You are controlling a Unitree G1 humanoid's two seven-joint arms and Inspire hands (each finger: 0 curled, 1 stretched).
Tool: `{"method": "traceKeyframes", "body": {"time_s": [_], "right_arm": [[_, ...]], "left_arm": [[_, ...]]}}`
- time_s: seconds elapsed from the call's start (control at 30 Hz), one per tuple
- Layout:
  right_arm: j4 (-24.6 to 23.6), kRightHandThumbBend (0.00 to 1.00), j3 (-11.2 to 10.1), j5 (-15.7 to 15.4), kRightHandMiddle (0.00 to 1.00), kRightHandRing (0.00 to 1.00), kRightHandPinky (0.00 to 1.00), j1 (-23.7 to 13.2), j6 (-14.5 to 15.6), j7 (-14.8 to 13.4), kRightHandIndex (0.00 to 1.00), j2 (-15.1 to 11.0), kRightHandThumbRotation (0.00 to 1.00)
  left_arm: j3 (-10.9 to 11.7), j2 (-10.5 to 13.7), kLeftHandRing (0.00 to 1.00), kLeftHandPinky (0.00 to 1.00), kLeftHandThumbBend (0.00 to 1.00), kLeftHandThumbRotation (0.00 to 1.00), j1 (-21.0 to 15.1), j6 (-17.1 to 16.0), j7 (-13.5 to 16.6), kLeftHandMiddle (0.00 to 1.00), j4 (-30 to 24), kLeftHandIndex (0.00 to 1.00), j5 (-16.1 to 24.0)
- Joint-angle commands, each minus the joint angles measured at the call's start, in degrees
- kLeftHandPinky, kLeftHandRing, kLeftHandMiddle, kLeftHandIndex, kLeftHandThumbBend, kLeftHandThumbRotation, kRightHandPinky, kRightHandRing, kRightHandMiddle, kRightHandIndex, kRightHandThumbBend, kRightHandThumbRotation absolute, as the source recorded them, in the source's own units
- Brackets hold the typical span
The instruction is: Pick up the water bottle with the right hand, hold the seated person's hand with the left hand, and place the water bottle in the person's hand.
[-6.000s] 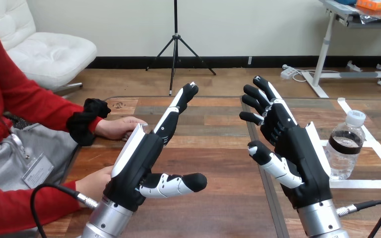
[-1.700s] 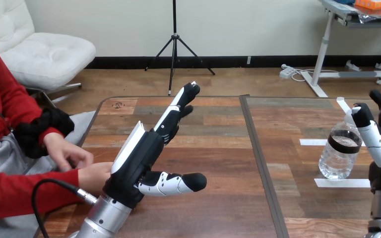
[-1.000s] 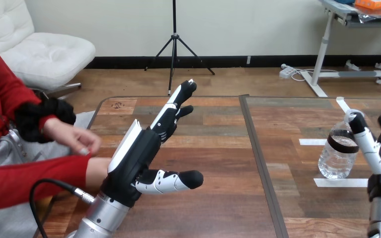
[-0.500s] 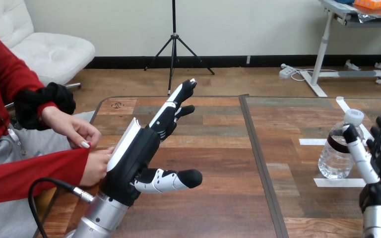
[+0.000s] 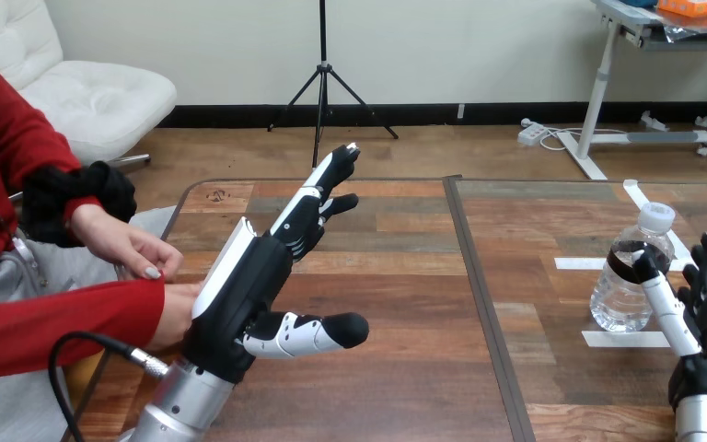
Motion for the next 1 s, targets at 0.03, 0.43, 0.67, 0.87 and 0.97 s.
{"method": "traceKeyframes", "body": {"time_s": [0.03, 0.43, 0.67, 0.87, 0.97], "right_arm": [[0.5, 1.00, 0.8, -1.2, 1.00, 1.00, 1.00, -5.8, 0.4, -1.0, 1.00, -1.5, 0.61], [2.3, 1.00, 1.8, -2.9, 0.99, 1.00, 1.00, -6.6, 3.0, -2.1, 1.00, -1.9, 0.59], [3.0, 1.00, 1.8, -3.0, 0.99, 1.00, 0.98, -7.1, 4.7, -1.4, 1.00, -2.1, 0.58], [3.4, 1.00, 1.6, -2.6, 1.00, 1.00, 0.97, -7.5, 5.7, -0.6, 1.00, -2.0, 0.55], [3.6, 1.00, 2.4, -3.7, 0.99, 1.00, 0.97, -7.6, 6.2, -2.1, 1.00, -2.4, 0.56]], "left_arm": [[0.8, 0.6, 0.98, 0.89, 1.00, 0.70, -0.9, 0.6, -0.4, 1.00, -3.6, 0.98, -1.2], [0.9, 0.4, 0.99, 0.90, 1.00, 0.71, -0.5, 0.9, -1.6, 1.00, -4.3, 0.98, -2.2], [1.0, 0.3, 0.99, 0.90, 1.00, 0.71, -0.3, 0.9, -2.1, 1.00, -4.5, 0.99, -2.4], [0.7, 0.4, 0.99, 0.90, 1.00, 0.71, 0.0, 1.7, -2.6, 1.00, -5.4, 0.99, -3.2], [1.0, 0.3, 0.99, 0.89, 1.00, 0.71, 0.2, 1.7, -2.1, 1.00, -5.6, 0.99, -2.6]]}}
